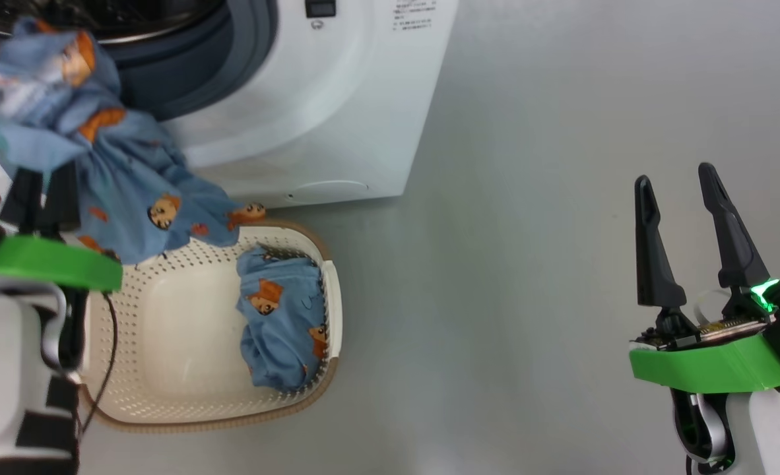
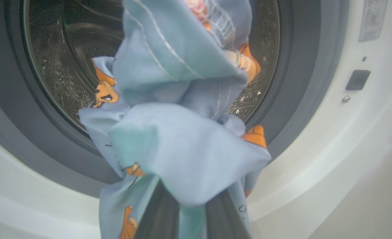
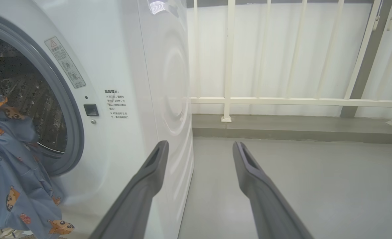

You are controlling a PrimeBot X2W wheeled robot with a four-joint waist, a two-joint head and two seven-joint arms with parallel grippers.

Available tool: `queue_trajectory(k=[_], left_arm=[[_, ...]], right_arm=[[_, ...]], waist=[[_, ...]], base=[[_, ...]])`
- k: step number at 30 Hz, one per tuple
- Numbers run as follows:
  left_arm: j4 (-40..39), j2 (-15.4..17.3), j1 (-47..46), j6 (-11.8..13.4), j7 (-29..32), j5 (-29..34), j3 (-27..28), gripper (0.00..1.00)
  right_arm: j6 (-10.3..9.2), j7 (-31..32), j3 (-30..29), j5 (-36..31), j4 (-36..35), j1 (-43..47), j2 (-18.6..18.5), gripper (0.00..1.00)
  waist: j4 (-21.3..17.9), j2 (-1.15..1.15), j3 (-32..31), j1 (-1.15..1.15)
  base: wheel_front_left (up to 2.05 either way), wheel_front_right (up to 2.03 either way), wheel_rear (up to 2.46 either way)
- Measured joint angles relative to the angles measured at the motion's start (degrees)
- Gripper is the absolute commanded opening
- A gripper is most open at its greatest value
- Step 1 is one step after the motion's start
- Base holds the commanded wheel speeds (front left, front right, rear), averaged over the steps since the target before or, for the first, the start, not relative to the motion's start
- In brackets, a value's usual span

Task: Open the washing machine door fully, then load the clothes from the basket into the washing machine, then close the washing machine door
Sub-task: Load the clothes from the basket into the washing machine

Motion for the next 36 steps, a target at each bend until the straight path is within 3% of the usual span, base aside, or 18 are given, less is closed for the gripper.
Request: queue_trajectory(k=[16, 29, 36], left_arm=[[24.4, 4.2, -26.4, 0.0, 0.4, -1.0, -4.1, 0.00], [37.0, 7.8, -41.3, 0.0, 2.3, -0.4, -8.4, 0.00], [39.1, 9.9, -47.5, 0.0, 1.4, -0.3, -9.9, 0.00]], right_arm=[[0.00, 0.0, 3.1, 1.2, -0.4, -5.5, 0.5, 1.00], [0.00, 0.0, 5.3, 4.1, -0.9, -8.6, 0.6, 1.00], [0.00, 0.0, 5.6, 5.0, -1.5, -8.6, 0.7, 1.00]], waist=[[-3.4, 0.00, 7.9, 0.00], [-7.6, 0.00, 13.2, 0.00], [-10.1, 0.00, 15.7, 0.00]], base=[[0.00, 0.00, 0.00], [0.00, 0.00, 0.00], [0.00, 0.00, 0.00]])
